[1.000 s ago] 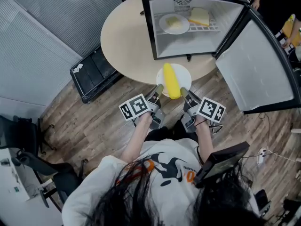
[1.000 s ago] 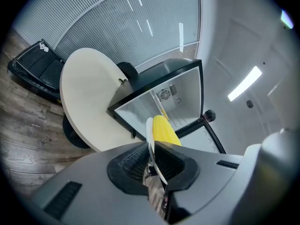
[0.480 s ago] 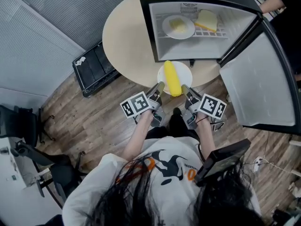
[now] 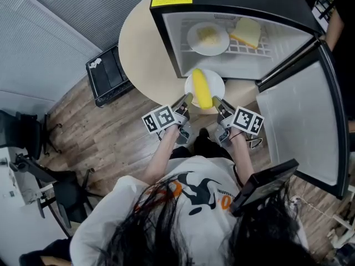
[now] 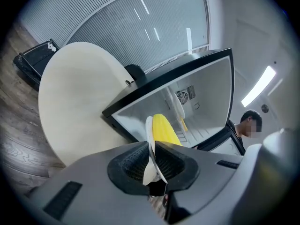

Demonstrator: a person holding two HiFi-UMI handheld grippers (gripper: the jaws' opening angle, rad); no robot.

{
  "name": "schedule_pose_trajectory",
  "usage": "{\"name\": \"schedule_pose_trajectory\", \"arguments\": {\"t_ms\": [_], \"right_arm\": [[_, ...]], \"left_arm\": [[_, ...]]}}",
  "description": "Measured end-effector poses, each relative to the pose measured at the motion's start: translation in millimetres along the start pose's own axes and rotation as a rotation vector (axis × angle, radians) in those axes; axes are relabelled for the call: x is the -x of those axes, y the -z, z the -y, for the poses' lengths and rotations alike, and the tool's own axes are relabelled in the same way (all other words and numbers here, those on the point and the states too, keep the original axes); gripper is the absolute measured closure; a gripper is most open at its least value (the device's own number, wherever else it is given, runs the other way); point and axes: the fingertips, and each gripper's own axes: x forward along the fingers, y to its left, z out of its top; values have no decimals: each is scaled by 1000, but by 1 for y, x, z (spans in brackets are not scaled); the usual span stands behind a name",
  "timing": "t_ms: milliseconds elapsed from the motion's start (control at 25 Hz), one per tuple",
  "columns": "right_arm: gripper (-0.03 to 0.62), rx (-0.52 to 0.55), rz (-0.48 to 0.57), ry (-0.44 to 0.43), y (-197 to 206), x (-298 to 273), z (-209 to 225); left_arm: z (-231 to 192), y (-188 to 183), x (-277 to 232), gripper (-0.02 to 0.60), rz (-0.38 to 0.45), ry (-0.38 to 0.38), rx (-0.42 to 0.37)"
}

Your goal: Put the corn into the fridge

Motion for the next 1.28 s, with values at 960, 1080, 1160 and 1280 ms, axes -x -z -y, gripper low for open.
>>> {"name": "schedule_pose_trajectory", "arguments": {"t_ms": [960,1080,1160,1280], "right_arm": [[525,47,-84,44,-15,-52,70],[523,20,-79,72,-17,-54,76],[523,-17,-70,84,-19,-56,80],[529,-80,-46,93,-23,-57,82]], "left_arm": [[-61,3,-59,535,-17,-156,20],[-64,3,-65,535,-30,-162,17],[-65,2,-69,534,-41,-163,8],[-67,2,-74,532,-65,-164,-9]]}}
